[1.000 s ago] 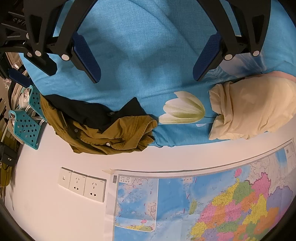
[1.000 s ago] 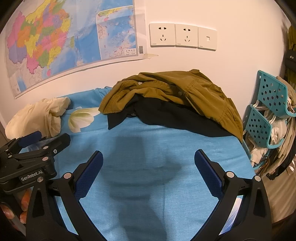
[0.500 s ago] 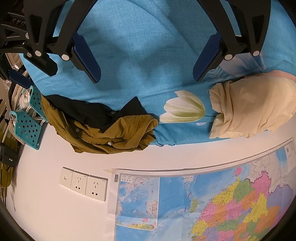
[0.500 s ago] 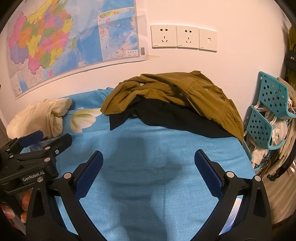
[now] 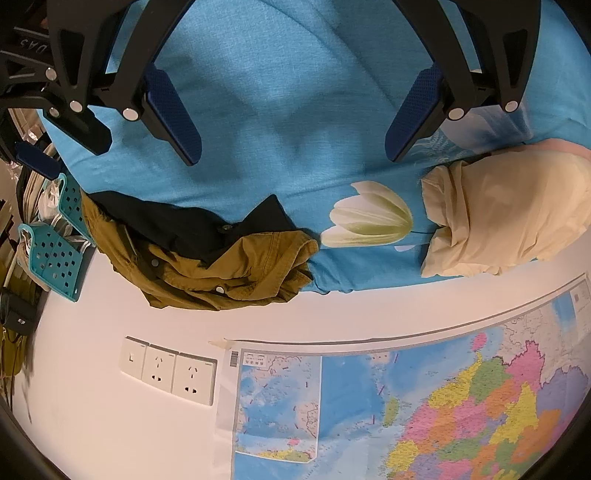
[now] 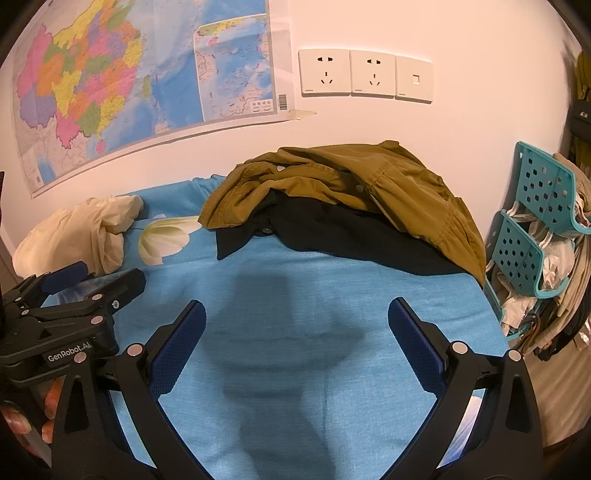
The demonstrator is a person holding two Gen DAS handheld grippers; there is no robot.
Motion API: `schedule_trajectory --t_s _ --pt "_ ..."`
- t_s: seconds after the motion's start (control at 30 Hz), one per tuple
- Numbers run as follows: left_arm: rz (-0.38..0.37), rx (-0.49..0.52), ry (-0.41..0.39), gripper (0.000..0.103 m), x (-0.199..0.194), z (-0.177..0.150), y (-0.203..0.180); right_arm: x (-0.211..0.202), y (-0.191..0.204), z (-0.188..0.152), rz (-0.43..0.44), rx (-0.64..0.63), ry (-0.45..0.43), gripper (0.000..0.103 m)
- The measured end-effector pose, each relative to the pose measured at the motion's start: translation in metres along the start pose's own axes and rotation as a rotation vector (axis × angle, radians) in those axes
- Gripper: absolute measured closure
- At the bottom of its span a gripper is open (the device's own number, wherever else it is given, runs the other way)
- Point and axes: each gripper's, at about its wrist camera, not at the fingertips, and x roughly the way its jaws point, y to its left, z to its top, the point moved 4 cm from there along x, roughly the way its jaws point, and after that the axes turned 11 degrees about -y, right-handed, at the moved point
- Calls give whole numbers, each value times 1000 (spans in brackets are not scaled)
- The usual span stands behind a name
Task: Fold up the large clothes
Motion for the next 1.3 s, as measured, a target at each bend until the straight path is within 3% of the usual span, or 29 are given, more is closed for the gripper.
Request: schedule_trajectory --t_s 0.47,0.7,0.8,1.07,1.27,1.3 --pt "1 2 11 7 7 1 -2 4 -2 2 8 -10 1 6" --pt "-83 -52 88 7 26 -1 4 9 -2 9 17 -49 -2 6" --pt "-83 -43 91 7 33 1 6 13 -3 14 19 -71 -10 6" --pt "-76 -19 113 7 62 13 12 48 -12 46 16 -164 -24 6" --pt "-67 -26 146 7 91 18 19 106 -16 95 22 -274 -12 7" --pt "-65 -26 147 7 94 19 20 120 -16 103 32 -287 5 11"
